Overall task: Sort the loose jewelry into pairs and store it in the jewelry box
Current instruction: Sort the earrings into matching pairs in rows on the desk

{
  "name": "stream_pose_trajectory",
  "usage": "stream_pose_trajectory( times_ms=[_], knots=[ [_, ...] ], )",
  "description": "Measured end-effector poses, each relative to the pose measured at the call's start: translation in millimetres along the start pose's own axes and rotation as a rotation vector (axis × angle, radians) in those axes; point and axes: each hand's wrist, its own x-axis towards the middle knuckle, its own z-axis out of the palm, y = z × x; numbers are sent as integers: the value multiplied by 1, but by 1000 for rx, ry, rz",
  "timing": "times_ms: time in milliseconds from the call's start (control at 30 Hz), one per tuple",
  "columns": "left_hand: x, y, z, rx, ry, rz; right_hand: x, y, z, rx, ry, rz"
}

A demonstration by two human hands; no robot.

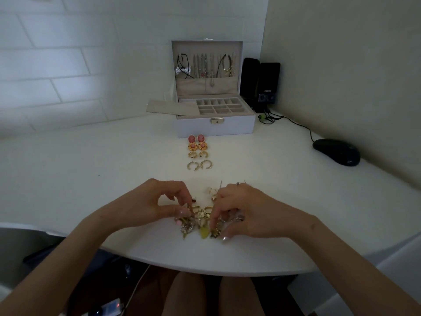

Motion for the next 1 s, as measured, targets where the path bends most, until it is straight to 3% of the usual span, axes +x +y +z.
stream_pose_trajectory(
  times_ms=[133,333,467,800,1000],
  knots=[
    [-4,0,-2,-16,21,2,-5,4,-9,9,-11,25],
    [-8,-8,-7,-9,84,-37,-6,9,-15,129,111,78],
    [-9,-8,-7,-63,116,-32,2,7,-2,101,72,38],
    [-9,-2,-1,-107,70,-42,10,7,5,87,124,7],
    [-5,-3,0,-100,101,-4,8,13,3,203,217,52]
  ],
)
